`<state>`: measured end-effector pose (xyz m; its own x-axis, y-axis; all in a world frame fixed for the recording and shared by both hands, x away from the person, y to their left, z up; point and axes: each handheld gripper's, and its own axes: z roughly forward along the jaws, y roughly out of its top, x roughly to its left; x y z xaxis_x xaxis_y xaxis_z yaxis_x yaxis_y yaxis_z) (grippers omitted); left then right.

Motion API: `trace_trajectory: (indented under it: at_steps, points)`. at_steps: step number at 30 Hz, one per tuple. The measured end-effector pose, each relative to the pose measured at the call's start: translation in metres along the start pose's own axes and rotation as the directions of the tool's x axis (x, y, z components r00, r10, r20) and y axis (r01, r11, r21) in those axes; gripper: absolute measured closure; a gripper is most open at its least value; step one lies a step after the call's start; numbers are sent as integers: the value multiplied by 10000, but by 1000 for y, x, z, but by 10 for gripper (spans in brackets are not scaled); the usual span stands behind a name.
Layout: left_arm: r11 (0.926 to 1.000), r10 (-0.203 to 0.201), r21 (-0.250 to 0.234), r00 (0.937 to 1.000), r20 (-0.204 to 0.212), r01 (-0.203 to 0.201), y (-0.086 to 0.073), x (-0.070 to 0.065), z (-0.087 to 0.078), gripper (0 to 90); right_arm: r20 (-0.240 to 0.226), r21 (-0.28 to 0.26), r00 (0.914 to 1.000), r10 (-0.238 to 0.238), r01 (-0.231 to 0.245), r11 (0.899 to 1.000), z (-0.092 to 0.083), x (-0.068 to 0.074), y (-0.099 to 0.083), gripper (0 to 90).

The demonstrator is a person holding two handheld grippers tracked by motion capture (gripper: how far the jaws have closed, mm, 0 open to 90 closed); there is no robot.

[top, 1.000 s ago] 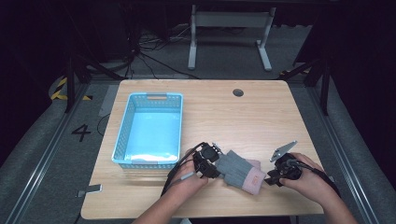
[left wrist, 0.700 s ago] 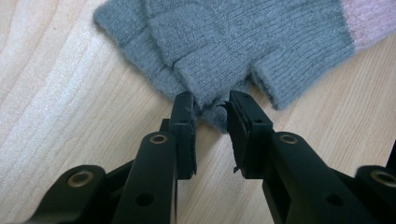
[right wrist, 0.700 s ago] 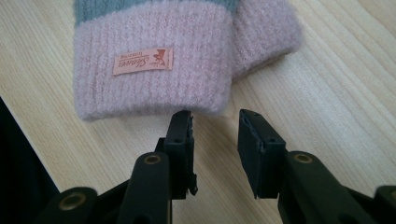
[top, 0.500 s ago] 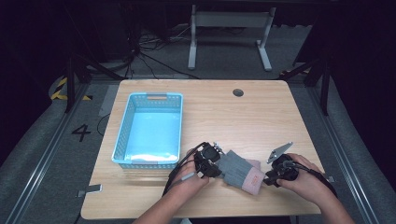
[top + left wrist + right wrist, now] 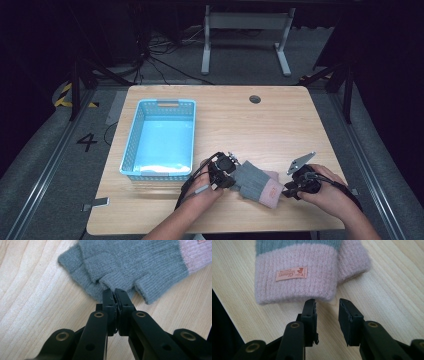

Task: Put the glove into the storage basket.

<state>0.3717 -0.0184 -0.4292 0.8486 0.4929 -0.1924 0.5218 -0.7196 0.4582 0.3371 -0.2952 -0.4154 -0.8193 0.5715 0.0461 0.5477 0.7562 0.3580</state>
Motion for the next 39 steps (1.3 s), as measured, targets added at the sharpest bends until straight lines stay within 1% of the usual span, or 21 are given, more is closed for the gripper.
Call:
trace_trajectory:
  at_steps: [2,5,9,11,12,13,14,15,16,17,18,20,21,23,26,29,31,32,37,39]
  points:
    - [10000,-54,-68,10000,24,54,0,0,-1,875,-75,-95,10000,-28,27,10000,-2,0,0,675]
    - [10000,-44,-63,10000,47,44,0,0,-1,875,-97,-87,9999,-34,33,10000,-2,0,0,677]
    - [10000,-30,-16,10000,50,30,0,-1,0,875,-26,-86,10000,-81,81,9999,2,-1,1,705]
    - [10000,7,-23,10000,53,-7,0,-1,-1,875,5,-107,9999,-127,127,9999,3,0,2,738]
    - [9999,100,45,9999,54,-100,0,0,-1,875,103,-185,9997,-240,242,9995,2,1,4,757]
    - [9999,100,45,9999,54,-100,0,0,-1,875,103,-185,9997,-240,242,9995,2,1,4,757]
    - [10000,31,-15,10000,55,-31,0,-1,-1,876,174,-237,9994,-298,302,9993,1,2,5,798]
    - [10000,39,-15,10000,56,-39,0,-1,-1,876,174,-237,9994,-298,302,9993,1,2,5,798]
    - [9999,110,20,9999,40,-111,0,-1,-2,877,183,-269,9996,-232,237,9994,-1,3,5,838]
    - [9999,100,-53,9999,11,-100,0,-1,-2,878,185,-286,9997,-183,188,9994,-2,3,5,850]
    - [10000,48,-76,10000,63,-47,0,-2,-3,878,185,-286,9997,-183,188,9994,-2,3,5,850]
    - [9999,134,-81,9999,27,-134,0,-3,-6,879,192,-400,9997,-143,150,9991,-5,3,5,864]
    - [9998,94,-165,10000,15,-94,0,-4,-7,879,192,-400,9997,-143,150,9991,-5,3,5,864]
    - [9997,207,-136,9998,-15,-207,0,-4,-10,880,190,-471,9998,-98,107,9988,-8,4,6,866]
    - [9996,192,-201,9998,-67,-193,-2,-6,-14,880,274,-668,9996,-72,90,9977,-15,4,8,867]
    - [9995,182,-261,9998,-70,-184,-3,-7,-16,881,267,-736,9996,-22,42,9973,-17,4,10,867]
    - [9991,80,-405,9999,-100,-84,-4,-9,-20,881,306,-821,9995,-58,83,9966,-19,4,11,868]
    - [9990,107,-426,9999,-104,-111,-5,-9,-22,881,294,-847,9995,-66,91,9964,-20,4,12,869]
    - [9983,51,-581,9999,-110,-58,-8,-14,-28,881,435,-1174,9991,-7,58,9931,-24,-1,18,872]
    - [9982,105,-590,9999,-111,-112,-9,-16,-30,881,462,-1223,9989,17,40,9925,-25,-2,18,873]
